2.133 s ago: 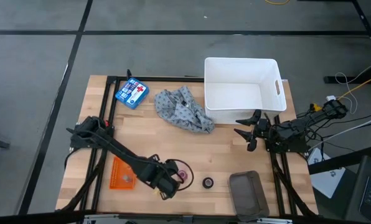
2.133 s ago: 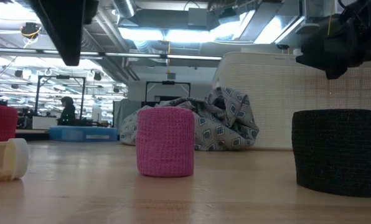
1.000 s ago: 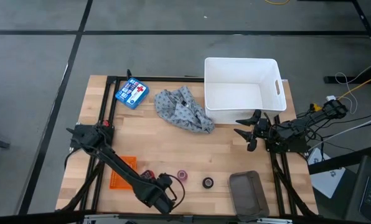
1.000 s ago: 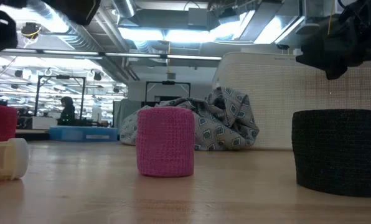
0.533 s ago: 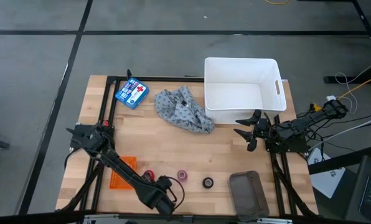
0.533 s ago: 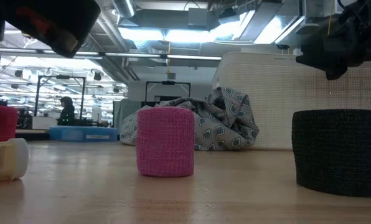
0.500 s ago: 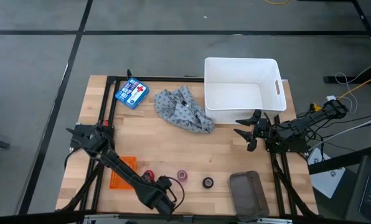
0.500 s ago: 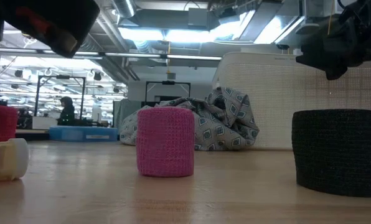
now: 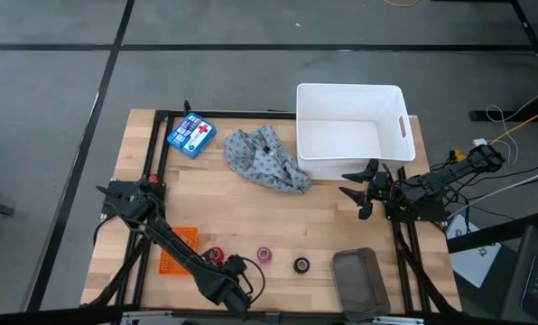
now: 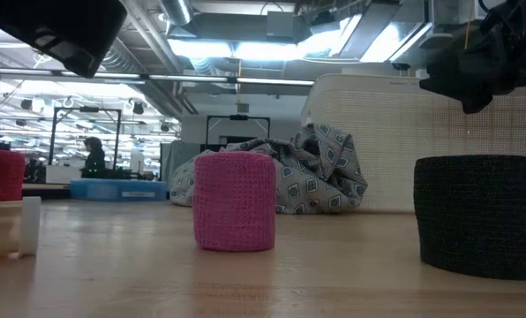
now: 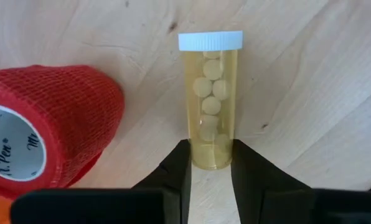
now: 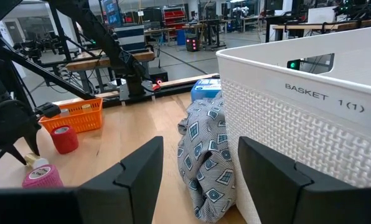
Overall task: Pick & place medical supplies in basket/bin
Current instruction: Put the yellow pill bottle into the orange bin
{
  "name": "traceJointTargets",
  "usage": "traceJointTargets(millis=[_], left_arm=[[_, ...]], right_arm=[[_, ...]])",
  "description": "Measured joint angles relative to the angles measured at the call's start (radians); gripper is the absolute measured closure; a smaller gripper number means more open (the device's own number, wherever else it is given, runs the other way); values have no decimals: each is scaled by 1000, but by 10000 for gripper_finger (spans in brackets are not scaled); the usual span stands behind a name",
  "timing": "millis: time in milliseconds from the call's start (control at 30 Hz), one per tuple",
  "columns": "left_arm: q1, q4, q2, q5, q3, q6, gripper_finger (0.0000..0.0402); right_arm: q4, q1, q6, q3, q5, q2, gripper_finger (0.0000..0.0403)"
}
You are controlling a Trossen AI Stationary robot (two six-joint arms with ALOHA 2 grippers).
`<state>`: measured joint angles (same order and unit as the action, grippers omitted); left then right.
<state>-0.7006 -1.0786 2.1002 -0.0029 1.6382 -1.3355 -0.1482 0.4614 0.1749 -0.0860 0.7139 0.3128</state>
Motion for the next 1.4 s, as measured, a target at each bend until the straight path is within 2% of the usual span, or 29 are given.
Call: traceJointTargets(millis=[167, 333, 667, 833, 967, 1133, 1233, 1400], left_arm=[[0, -4, -3, 5, 0, 15, 320], [-6, -65, -25, 25, 15, 15, 329], [-26, -275, -95, -13, 171, 57, 330], [-26, -502, -110, 65, 276, 57, 329], [-25, -490, -170, 130, 278, 92, 329], [-24, -491, -248, 153, 236, 77, 332], [-24, -493, -302, 161, 167, 53, 332], [-38, -491, -407, 264, -5, -11, 333]], right_arm=[[0, 0, 0, 0, 0, 0, 194], [0, 0, 0, 0, 0, 0, 194], [0, 0, 0, 0, 0, 0, 194], [0, 0, 0, 0, 0, 0, 194], [0, 0, 0, 0, 0, 0, 194], [0, 0, 0, 0, 0, 0, 194], [0, 0, -3, 0, 0, 0, 194], [0, 0, -3, 0, 0, 0, 194]])
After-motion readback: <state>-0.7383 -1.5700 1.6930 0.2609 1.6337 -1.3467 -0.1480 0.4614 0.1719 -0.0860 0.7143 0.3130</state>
